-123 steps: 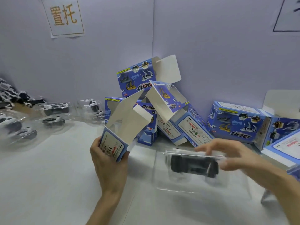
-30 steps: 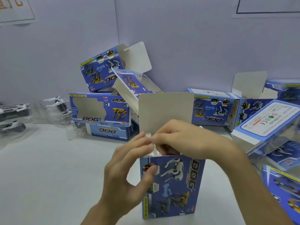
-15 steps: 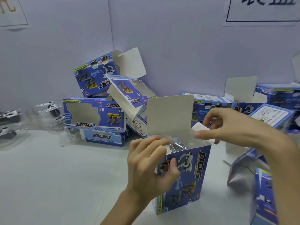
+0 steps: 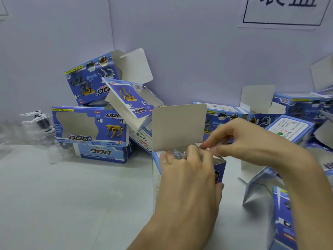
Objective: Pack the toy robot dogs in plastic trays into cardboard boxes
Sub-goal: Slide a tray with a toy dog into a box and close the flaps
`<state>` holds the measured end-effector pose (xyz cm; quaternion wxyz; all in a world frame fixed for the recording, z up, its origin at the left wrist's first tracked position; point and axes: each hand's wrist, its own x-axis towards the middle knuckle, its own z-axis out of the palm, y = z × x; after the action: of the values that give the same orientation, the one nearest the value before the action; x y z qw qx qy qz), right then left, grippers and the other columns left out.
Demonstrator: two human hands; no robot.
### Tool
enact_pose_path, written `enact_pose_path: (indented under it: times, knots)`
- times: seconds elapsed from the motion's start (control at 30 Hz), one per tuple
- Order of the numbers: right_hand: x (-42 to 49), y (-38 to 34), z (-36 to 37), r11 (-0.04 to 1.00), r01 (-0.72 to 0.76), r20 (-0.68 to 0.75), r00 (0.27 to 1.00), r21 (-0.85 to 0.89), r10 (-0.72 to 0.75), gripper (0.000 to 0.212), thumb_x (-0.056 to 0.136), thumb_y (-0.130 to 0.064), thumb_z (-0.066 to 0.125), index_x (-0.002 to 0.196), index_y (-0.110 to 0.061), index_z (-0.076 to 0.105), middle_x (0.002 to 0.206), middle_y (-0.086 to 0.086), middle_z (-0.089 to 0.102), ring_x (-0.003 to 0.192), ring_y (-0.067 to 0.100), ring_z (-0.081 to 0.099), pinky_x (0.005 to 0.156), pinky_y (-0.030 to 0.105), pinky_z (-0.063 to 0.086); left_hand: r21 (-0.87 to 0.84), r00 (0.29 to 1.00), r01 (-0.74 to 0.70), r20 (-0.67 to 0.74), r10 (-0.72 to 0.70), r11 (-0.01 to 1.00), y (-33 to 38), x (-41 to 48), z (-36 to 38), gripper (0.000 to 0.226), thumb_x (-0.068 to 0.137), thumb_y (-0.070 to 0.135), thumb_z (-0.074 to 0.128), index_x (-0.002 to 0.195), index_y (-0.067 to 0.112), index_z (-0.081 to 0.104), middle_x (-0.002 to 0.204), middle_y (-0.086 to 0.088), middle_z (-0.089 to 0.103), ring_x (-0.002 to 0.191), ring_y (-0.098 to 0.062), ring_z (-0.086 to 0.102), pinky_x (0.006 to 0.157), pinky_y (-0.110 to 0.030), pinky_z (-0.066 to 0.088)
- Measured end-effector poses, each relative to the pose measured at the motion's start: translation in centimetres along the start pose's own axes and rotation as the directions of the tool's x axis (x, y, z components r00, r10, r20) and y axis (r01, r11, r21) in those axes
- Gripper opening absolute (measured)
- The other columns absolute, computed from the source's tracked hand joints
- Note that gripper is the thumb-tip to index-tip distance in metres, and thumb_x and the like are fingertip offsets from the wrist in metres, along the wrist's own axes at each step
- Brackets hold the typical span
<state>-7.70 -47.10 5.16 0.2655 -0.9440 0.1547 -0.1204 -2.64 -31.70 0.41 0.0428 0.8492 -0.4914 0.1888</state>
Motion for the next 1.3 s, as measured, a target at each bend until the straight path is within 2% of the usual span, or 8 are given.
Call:
enact_pose_path:
  times: [0.23, 0.43, 0.6, 0.77, 0.9, 0.97, 1.1, 1.3]
  knots:
    - [0.3, 1.7, 0.3, 0.944, -0.109, 0.073, 0.993, 0.312, 0.091, 0.047, 0.084, -0.019, 0.077, 0.120, -0.040, 0.055, 0.127, -0.018, 0.060, 0.095, 0.001, 0.071, 0.084, 0.031, 0.060, 0.022, 0.975, -0.025, 0.222, 0.020, 0.999, 0.5, 1.4, -0.8, 0.063, 0.097, 0.056, 0.048, 0.137, 0.014, 0.026, 0.130, -0.008, 0.046, 0.116, -0.033, 0.054, 0.107, -0.056, 0.033]
    - [1.3, 1.7, 1.3, 0.921, -0.059, 0.134, 0.991, 0.386, 0.007, 0.058, 0.088, 0.002, 0.066, 0.128, -0.039, 0.053, 0.117, -0.018, 0.070, 0.099, 0.014, 0.072, 0.082, 0.033, 0.058, 0.074, 0.980, -0.089, 0.183, 0.074, 0.993, -0.2, 0.8, -0.4, 0.079, 0.098, 0.058, 0.041, 0.149, 0.007, 0.008, 0.148, -0.014, 0.023, 0.127, -0.033, 0.041, 0.107, -0.050, 0.028]
    - [1.2, 2.2, 0.7, 0.924, -0.019, 0.176, 0.983, 0.383, -0.053, 0.048, 0.097, -0.005, 0.058, 0.109, -0.051, 0.064, 0.107, -0.030, 0.069, 0.098, 0.000, 0.068, 0.072, 0.015, 0.056, 0.060, 0.972, -0.122, 0.207, 0.107, 0.991, -0.4, 1.3, -0.1, 0.085, 0.099, 0.057, 0.040, 0.154, 0.006, 0.000, 0.156, -0.015, 0.027, 0.128, -0.036, 0.045, 0.106, -0.050, 0.029]
    - [0.8, 1.7, 0.0, 0.958, 0.097, -0.104, 0.992, 0.270, -0.071, 0.048, 0.100, 0.000, 0.043, 0.099, -0.036, 0.074, 0.096, -0.019, 0.075, 0.093, -0.003, 0.069, 0.086, 0.023, 0.051, -0.006, 0.966, -0.220, 0.137, 0.219, 0.975, -2.1, 1.4, 0.2, 0.076, 0.098, 0.048, 0.049, 0.153, 0.023, 0.004, 0.158, 0.000, 0.028, 0.131, -0.033, 0.040, 0.104, -0.043, 0.029]
    - [0.6, 0.5, -0.4, 0.829, 0.366, -0.418, 0.891, 0.424, -0.179, 0.030, 0.101, -0.007, 0.052, 0.119, -0.026, 0.067, 0.110, -0.011, 0.074, 0.105, 0.007, 0.067, 0.084, 0.019, 0.054, -0.060, 0.949, -0.287, 0.119, 0.292, 0.956, -3.6, 1.7, 0.2, 0.069, 0.097, 0.038, 0.053, 0.151, 0.033, 0.010, 0.155, 0.007, 0.029, 0.123, -0.029, 0.045, 0.094, -0.036, 0.035]
    - [0.6, -0.2, -0.1, 0.826, 0.437, -0.504, 0.834, 0.357, -0.224, 0.031, 0.098, -0.010, 0.060, 0.123, -0.026, 0.065, 0.109, -0.011, 0.073, 0.105, 0.007, 0.066, 0.086, 0.021, 0.054, -0.069, 0.943, -0.290, 0.148, 0.298, 0.954, -3.6, 1.6, -0.2, 0.069, 0.097, 0.040, 0.053, 0.151, 0.038, 0.008, 0.161, 0.002, 0.011, 0.123, -0.030, 0.046, 0.091, -0.034, 0.036]
    - [1.1, -1.2, 1.0, 0.894, 0.436, -0.598, 0.745, 0.101, -0.296, 0.033, 0.089, -0.014, 0.074, 0.114, -0.035, 0.072, 0.093, -0.009, 0.062, 0.090, 0.008, 0.060, 0.076, 0.016, 0.046, -0.097, 0.926, -0.296, 0.216, 0.310, 0.950, -3.0, 0.8, -1.2, 0.072, 0.097, 0.046, 0.051, 0.151, 0.044, 0.003, 0.160, 0.004, -0.030, 0.129, -0.023, 0.038, 0.088, -0.032, 0.027]
    - [1.9, -1.2, 2.4, 0.869, 0.493, -0.653, 0.673, 0.047, -0.347, 0.030, 0.086, -0.002, 0.074, 0.109, -0.022, 0.077, 0.091, 0.000, 0.071, 0.089, 0.011, 0.063, 0.077, 0.020, 0.048, -0.088, 0.941, -0.266, 0.193, 0.278, 0.960, -3.2, 1.3, -0.9, 0.069, 0.096, 0.049, 0.048, 0.152, 0.047, 0.007, 0.161, 0.002, -0.028, 0.122, -0.026, 0.045, 0.080, -0.031, 0.025]
